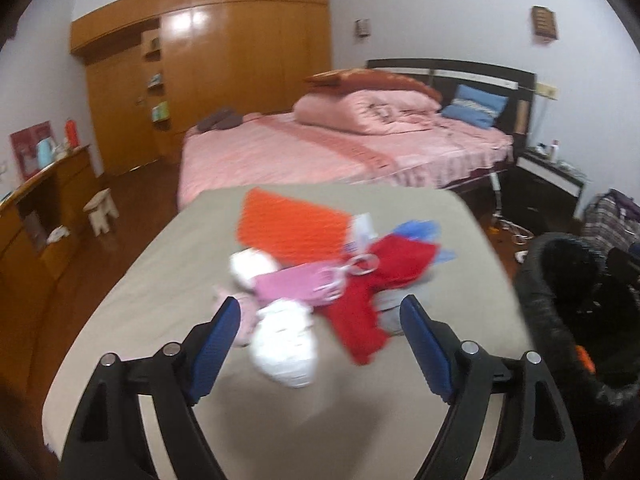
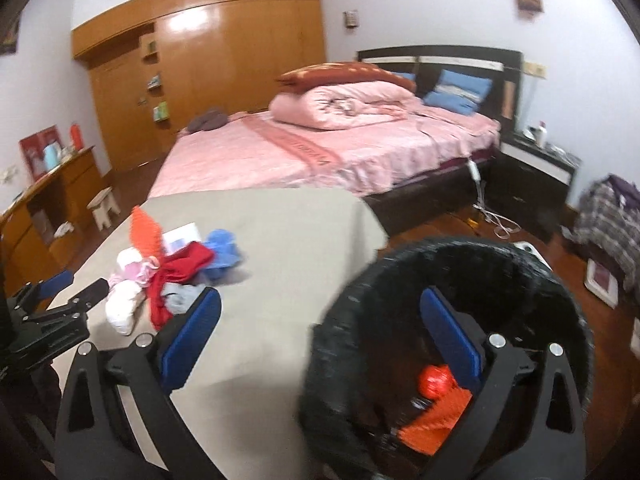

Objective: Collect trash
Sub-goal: 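Grasp the white cloth with the left tool while the right tool grasps the grey cloth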

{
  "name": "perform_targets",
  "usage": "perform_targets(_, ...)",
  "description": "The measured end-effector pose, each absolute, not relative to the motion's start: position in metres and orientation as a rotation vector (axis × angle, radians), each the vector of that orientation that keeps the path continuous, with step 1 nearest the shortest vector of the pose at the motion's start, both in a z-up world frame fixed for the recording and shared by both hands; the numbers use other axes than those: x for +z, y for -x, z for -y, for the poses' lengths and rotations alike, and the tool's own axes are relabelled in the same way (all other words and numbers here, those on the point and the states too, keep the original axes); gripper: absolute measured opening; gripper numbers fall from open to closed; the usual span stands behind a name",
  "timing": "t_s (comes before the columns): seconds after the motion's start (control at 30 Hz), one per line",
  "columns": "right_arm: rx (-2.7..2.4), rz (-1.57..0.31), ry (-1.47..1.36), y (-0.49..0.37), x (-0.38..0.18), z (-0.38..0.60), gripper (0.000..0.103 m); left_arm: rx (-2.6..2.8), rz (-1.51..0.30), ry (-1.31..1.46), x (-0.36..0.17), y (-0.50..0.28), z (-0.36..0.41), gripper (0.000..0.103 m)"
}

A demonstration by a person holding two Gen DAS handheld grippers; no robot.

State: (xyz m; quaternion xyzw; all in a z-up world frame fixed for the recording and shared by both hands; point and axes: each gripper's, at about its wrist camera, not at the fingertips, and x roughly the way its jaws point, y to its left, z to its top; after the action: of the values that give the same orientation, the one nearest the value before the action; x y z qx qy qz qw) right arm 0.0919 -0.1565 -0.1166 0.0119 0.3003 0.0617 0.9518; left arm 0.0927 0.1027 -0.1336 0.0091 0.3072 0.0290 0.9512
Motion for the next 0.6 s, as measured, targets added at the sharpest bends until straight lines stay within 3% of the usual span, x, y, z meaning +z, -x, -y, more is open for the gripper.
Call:
perform_targets(0.33,0.186,-0.620,0.022,-0.107,-0.124,0.118,0.097,0.090,-0.714,0.025,-0.168,-0.109,-0.129,0.063)
perform_targets(0.6,0.178,-0.641,0.035,-0.110,-0.136,0.115,0.097,0.090,-0.762,0.058,-0.183,-0.123,-0.134,0.061)
